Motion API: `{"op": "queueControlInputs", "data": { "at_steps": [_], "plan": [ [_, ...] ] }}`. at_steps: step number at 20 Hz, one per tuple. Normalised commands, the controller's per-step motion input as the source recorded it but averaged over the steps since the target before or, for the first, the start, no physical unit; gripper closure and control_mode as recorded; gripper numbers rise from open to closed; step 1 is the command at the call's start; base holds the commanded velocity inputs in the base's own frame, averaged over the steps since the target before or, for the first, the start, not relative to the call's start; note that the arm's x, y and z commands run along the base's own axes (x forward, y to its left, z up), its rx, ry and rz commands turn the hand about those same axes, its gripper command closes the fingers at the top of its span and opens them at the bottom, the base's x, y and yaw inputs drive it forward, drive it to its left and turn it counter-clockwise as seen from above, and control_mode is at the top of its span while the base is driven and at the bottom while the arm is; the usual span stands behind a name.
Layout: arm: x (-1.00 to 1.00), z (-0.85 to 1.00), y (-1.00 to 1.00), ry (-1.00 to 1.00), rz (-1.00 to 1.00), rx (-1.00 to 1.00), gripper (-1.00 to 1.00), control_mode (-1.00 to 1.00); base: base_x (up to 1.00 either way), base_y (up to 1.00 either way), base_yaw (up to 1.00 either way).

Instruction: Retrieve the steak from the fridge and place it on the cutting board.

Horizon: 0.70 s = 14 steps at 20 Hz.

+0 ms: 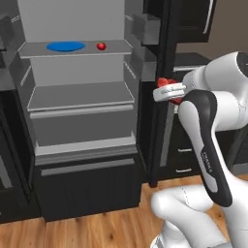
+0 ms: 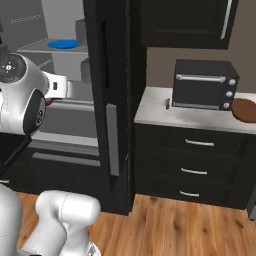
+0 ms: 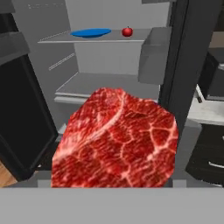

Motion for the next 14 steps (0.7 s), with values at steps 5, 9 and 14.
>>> {"op": "queueControlInputs", "data": {
  "at_steps": [5, 9, 14],
  "plan": [
    [0.0, 0.0, 0.0, 0.0, 0.0, 0.0, 1.0, 1.0, -0.25, -0.67, 0.0],
    [0.0, 0.0, 0.0, 0.0, 0.0, 0.0, 1.0, 1.0, -0.17, -0.71, 0.0],
    [0.0, 0.0, 0.0, 0.0, 0.0, 0.0, 1.0, 1.0, -0.12, -0.75, 0.0]
  ]
}}
